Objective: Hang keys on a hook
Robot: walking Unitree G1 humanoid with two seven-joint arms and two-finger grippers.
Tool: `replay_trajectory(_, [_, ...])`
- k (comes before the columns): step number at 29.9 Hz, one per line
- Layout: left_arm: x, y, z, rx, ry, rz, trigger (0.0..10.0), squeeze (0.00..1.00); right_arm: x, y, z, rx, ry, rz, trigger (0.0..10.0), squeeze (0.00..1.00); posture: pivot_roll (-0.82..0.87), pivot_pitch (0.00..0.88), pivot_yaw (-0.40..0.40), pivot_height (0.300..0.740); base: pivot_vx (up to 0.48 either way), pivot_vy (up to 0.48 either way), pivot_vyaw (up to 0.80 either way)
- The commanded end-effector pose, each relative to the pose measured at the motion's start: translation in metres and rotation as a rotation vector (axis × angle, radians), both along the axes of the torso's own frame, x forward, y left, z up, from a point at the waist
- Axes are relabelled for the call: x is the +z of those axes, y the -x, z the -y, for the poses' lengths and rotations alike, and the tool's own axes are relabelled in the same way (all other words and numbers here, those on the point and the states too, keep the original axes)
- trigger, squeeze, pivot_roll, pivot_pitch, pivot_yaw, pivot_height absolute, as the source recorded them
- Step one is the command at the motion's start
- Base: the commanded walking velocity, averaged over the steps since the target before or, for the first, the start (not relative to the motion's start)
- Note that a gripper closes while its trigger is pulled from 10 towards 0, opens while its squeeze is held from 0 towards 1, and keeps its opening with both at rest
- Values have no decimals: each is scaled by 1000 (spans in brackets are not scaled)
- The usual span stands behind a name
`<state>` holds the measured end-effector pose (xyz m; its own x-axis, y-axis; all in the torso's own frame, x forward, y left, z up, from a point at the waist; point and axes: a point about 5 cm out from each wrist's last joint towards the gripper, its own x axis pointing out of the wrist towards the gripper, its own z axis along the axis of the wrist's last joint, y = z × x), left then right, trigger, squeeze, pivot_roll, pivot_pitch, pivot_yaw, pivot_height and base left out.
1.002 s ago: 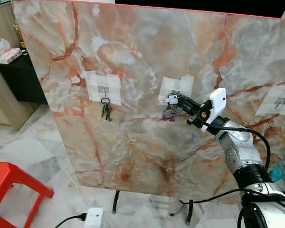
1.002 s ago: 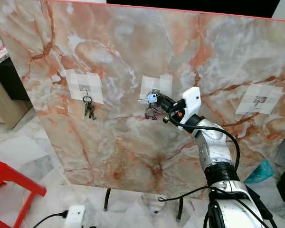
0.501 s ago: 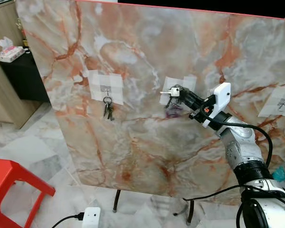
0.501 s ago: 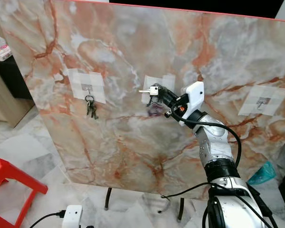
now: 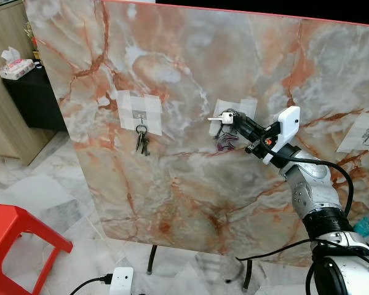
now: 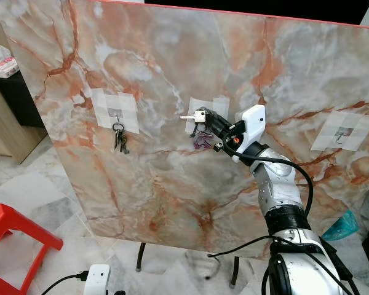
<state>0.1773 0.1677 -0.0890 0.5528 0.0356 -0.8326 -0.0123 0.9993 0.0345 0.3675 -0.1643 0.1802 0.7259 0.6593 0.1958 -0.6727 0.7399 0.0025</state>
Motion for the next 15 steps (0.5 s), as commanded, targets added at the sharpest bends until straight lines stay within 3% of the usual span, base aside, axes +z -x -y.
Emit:
replay_trajectory(1, [-4,7,6,-15,14,-31,10000,0,8,0,4,-9,-19,35,10000,0,2,0,-78,740,0,0,0])
replay_trajectory(15, [-4,7,6,-13,16,-32,10000,0,-1,8,7,0,-10,19,10000,0,-4,0,-80,740,0,0,0])
